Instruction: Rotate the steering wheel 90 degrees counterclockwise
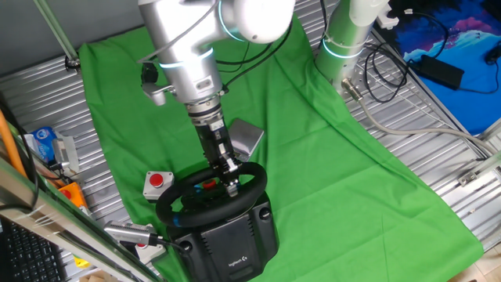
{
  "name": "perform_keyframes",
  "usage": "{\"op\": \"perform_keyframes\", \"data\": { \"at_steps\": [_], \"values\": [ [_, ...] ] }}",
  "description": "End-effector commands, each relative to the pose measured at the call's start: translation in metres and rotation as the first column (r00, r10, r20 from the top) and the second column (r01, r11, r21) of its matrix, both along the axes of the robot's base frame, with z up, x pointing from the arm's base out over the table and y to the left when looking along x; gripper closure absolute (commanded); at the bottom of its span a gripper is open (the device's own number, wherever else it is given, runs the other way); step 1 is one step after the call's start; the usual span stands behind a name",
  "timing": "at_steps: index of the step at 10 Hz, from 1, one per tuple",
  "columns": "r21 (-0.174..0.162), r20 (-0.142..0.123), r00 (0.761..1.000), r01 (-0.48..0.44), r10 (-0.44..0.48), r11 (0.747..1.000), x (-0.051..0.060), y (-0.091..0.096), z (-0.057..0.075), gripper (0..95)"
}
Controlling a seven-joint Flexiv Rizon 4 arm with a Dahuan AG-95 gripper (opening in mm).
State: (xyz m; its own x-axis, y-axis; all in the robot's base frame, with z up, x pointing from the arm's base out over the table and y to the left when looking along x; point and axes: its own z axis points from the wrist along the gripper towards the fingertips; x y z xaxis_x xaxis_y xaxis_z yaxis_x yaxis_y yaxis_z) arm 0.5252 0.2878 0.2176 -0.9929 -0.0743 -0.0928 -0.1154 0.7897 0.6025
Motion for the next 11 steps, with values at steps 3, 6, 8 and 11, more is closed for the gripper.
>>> {"op": "perform_keyframes", "data": {
  "at_steps": [3,6,8,11],
  "values": [
    [-0.012,0.027,0.999,-0.035,0.035,0.999,-0.008,0.003,-0.009,95.0],
    [-0.029,0.032,0.998,-0.052,0.053,0.998,-0.013,0.001,-0.011,95.0],
    [-0.026,0.042,0.996,-0.075,0.076,0.997,-0.018,-0.005,-0.013,95.0],
    [-0.026,0.052,0.994,-0.094,0.096,0.995,-0.028,-0.011,-0.014,95.0]
  ]
}}
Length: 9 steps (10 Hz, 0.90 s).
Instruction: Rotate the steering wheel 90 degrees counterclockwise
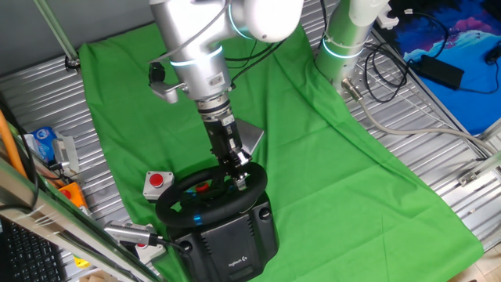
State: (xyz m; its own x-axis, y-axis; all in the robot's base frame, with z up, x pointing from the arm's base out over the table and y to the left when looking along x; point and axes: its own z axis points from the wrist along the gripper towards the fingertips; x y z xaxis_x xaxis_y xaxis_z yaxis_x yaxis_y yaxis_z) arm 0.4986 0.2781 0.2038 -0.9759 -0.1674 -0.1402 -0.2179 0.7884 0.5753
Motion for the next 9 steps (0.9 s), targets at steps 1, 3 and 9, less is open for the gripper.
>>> {"op": "perform_keyframes", "data": {
  "at_steps": [1,3,9],
  "values": [
    [-0.006,0.01,1.0,-0.011,0.011,1.0,-0.004,-0.001,-0.002,95.0],
    [-0.007,0.032,0.999,-0.037,0.037,0.999,-0.007,-0.003,-0.008,95.0],
    [-0.002,0.062,0.987,-0.146,0.146,0.989,-0.015,-0.027,-0.031,95.0]
  ]
}}
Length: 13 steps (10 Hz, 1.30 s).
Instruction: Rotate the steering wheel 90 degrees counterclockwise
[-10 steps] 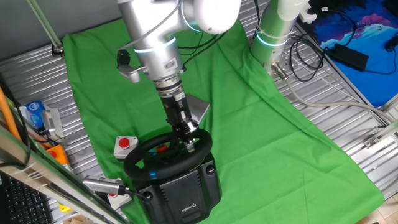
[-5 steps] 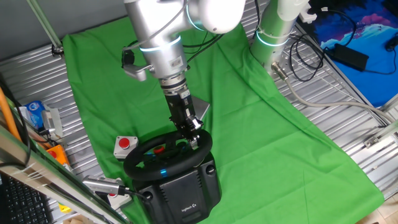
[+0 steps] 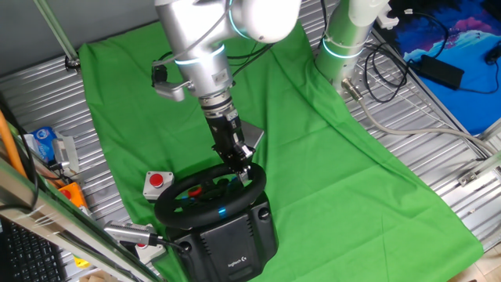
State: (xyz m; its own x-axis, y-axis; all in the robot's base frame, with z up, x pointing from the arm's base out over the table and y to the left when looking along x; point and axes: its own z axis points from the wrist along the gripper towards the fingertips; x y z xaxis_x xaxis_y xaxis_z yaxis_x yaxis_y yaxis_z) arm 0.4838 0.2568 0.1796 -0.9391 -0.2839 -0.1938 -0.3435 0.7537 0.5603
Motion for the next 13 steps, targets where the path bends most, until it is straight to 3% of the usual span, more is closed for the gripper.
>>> {"op": "perform_keyframes", "data": {
  "at_steps": [1,5,7,9,11,12,13],
  "values": [
    [-0.001,0.004,0.999,-0.038,0.038,0.999,-0.003,-0.01,-0.009,95.0],
    [-0.003,-0.001,0.999,-0.035,0.035,0.999,-0.004,-0.014,-0.015,95.0],
    [0.001,-0.039,0.999,-0.006,0.006,1.0,-0.004,-0.013,-0.012,95.0],
    [-0.009,-0.077,0.997,0.011,-0.012,1.0,-0.007,-0.008,0.005,95.0],
    [-0.016,-0.096,0.995,-0.004,0.002,1.0,-0.007,-0.006,0.013,95.0],
    [-0.041,-0.103,0.994,-0.029,0.025,0.999,-0.002,-0.011,0.016,95.0],
    [-0.09,-0.107,0.992,-0.07,0.06,0.993,0.005,-0.016,0.02,95.0]
  ]
}}
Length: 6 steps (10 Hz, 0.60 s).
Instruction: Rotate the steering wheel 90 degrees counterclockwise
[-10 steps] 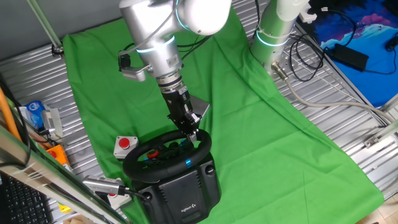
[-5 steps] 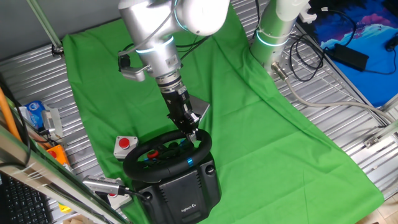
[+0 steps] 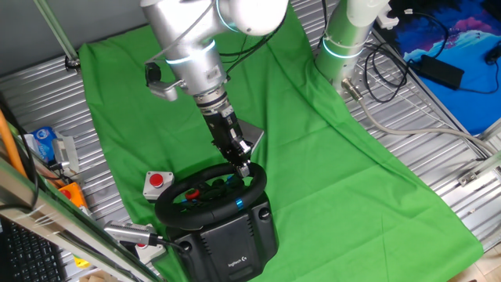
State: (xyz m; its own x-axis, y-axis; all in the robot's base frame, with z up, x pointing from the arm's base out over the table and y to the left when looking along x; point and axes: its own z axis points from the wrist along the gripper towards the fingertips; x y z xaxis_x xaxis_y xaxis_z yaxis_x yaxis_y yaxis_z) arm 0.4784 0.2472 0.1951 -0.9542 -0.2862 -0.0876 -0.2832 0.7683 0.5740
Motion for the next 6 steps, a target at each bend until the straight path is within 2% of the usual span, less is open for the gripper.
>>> {"op": "perform_keyframes", "data": {
  "at_steps": [1,2,4,6],
  "values": [
    [-0.119,-0.008,0.994,-0.113,0.113,0.986,0.016,-0.012,0.008,95.0],
    [-0.181,-0.001,0.985,-0.169,0.172,0.969,0.022,-0.021,0.01,95.0],
    [-0.221,0.02,0.968,-0.238,0.249,0.946,0.028,-0.042,0.004,95.0],
    [-0.224,0.029,0.959,-0.269,0.282,0.937,0.027,-0.058,-0.005,95.0]
  ]
}}
